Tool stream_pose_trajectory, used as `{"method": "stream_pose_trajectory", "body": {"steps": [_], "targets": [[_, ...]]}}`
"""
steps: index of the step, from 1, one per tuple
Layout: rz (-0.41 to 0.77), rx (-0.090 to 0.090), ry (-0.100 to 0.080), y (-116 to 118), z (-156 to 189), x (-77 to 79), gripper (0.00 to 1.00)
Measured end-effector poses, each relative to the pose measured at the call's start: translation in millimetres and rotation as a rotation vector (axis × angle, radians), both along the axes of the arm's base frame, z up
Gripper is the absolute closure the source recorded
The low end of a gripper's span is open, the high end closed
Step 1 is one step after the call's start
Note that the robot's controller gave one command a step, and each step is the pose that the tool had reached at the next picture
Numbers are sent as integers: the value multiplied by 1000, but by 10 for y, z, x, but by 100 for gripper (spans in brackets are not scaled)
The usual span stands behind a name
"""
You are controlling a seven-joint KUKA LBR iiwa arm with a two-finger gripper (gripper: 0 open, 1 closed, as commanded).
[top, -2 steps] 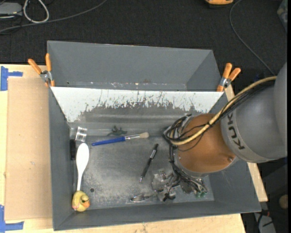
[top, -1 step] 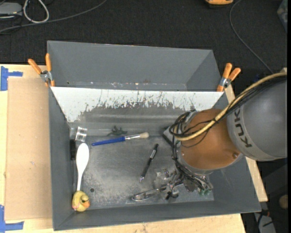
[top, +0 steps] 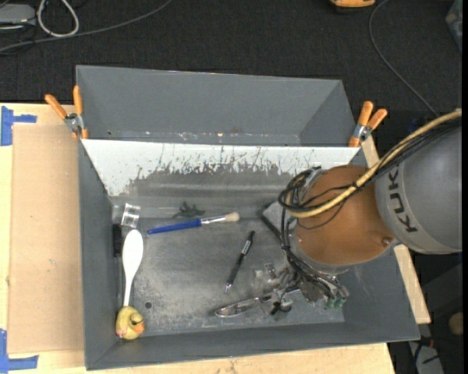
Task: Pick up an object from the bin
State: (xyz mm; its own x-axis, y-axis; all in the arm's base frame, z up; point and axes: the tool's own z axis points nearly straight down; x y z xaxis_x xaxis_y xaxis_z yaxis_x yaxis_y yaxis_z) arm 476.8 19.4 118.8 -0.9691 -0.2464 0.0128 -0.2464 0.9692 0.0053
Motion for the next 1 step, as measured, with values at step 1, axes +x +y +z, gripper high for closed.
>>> {"method": "stream_pose_trajectory", "body": {"steps": [1], "targets": [[-1,0,-2,3,124,5,100]]}}
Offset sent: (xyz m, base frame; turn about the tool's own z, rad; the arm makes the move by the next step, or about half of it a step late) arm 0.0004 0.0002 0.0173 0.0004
